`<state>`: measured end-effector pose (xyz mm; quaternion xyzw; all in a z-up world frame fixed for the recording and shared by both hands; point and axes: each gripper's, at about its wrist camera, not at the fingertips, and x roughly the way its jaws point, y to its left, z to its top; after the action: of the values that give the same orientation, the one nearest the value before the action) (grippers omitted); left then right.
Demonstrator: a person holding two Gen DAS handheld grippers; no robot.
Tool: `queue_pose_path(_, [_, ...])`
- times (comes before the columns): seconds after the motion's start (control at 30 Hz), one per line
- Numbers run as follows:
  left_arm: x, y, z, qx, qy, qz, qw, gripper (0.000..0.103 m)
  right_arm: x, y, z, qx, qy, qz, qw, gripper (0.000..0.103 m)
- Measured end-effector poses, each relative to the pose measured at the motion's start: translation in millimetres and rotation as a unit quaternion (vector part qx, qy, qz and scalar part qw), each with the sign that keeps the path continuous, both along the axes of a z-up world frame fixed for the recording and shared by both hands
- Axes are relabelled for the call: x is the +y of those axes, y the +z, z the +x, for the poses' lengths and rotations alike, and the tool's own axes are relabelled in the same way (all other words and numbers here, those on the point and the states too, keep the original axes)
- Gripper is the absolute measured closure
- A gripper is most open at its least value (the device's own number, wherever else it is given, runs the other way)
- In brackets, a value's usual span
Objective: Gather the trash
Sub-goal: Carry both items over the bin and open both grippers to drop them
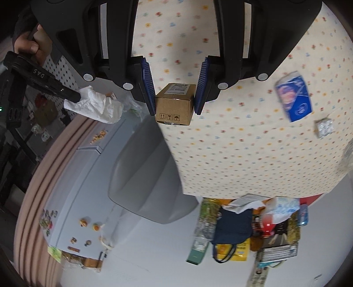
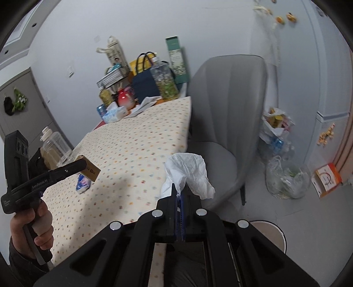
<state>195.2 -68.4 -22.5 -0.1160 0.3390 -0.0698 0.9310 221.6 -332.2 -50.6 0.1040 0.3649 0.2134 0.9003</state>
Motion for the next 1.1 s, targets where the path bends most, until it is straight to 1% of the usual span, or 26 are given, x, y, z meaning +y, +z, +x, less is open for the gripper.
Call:
queue_pose_path(0.2, [-44.7,-8.8,15.7,0.015,-0.045,0.002,0.9989,0.068,-38.9,-25.2,-3.8,0.025,-0.042,0.001,0.999,0.100])
queue_pose_path(0.4, [-83.8,-24.6,30.8,0.035,-0.086,0.003,0.9957,0.068,-70.4,-54.5,-4.8,0.054,-0.077,-0.002,0.996,0.100])
queue_pose_path(0.53, [-106.8,-37.7,41.9,0.053,-0.107,0.005,0.9929,0.068,-87.5,-81.6,-0.5,0.082,-0.101,-0.002,0.991,0.099])
queue_pose_path(0.6, [-117.0,-44.3,47.2,0.061,-0.116,0.007,0.9914,0.068,-92.8,-93.8,0.7,0.094,-0.107,-0.003,0.990,0.097])
queue_pose_path(0.7, [-129.0,-52.5,52.4,0.072,-0.127,0.010,0.9892,0.068,-103.9,-120.3,3.7,0.117,-0.126,-0.006,0.985,0.096])
queue_pose_path(0.8, [-140.7,-61.0,55.4,0.084,-0.138,0.013,0.9868,0.068,-113.5,-147.1,9.5,0.151,-0.138,-0.002,0.979,0.095])
queue_pose_path(0.83, [-144.6,-63.5,55.9,0.088,-0.141,0.014,0.9860,0.068,-118.6,-159.4,11.0,0.168,-0.144,0.000,0.975,0.091])
queue_pose_path(0.9, [-152.4,-69.2,57.2,0.096,-0.148,0.017,0.9842,0.068,-128.3,-176.4,10.7,0.191,-0.159,0.006,0.969,0.043])
queue_pose_path(0.93, [-155.2,-71.0,57.3,0.098,-0.151,0.018,0.9834,0.068,-131.8,-178.9,9.8,0.190,-0.165,0.007,0.968,0.041])
queue_pose_path(1.1, [-173.1,-82.1,59.1,0.113,-0.167,0.023,0.9791,0.068,-148.3,-180.2,-1.6,0.187,-0.181,0.018,0.965,0.041])
